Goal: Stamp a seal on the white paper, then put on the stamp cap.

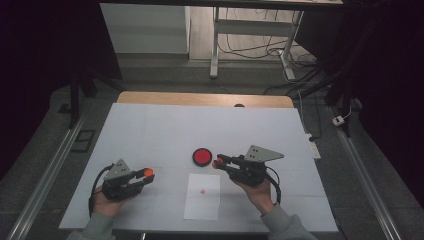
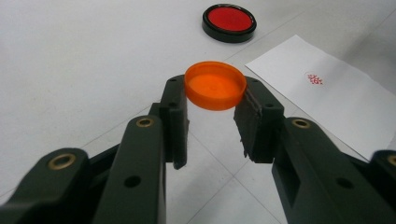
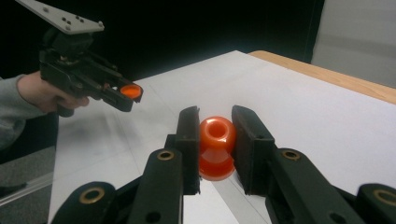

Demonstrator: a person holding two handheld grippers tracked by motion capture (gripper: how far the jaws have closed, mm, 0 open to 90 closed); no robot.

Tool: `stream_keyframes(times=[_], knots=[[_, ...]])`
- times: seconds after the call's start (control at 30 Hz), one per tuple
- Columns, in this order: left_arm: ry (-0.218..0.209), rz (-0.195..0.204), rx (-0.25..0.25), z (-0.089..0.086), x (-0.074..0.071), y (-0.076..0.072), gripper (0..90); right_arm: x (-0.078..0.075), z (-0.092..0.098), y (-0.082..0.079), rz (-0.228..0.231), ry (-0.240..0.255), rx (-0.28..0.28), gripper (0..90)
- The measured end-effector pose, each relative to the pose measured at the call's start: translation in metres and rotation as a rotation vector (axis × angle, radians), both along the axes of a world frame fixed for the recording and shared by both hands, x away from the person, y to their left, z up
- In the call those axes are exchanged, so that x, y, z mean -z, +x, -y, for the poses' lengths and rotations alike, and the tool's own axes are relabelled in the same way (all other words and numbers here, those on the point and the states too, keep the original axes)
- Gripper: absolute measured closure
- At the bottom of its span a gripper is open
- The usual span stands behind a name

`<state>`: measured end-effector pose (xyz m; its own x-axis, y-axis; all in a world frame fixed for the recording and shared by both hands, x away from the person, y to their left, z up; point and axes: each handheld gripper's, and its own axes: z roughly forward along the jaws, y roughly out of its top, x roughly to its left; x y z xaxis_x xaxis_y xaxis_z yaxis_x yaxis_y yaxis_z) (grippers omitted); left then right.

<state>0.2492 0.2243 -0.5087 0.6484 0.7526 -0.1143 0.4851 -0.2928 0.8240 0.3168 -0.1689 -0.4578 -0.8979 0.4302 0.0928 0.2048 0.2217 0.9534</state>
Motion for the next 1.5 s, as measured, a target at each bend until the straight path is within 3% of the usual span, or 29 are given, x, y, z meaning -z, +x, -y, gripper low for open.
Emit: stream_keyframes(times=[0.83,1.5], knots=[[0.009,0.039,0.102,0.034,-0.016,0.007,65.3,0.003,-0.004,0.000,-0.014,0.001,-0.009,72.7],[0.032,0.033,0.158,0.057,-0.014,0.012,65.4,0.005,-0.007,0.000,-0.022,0.004,-0.018,72.6]])
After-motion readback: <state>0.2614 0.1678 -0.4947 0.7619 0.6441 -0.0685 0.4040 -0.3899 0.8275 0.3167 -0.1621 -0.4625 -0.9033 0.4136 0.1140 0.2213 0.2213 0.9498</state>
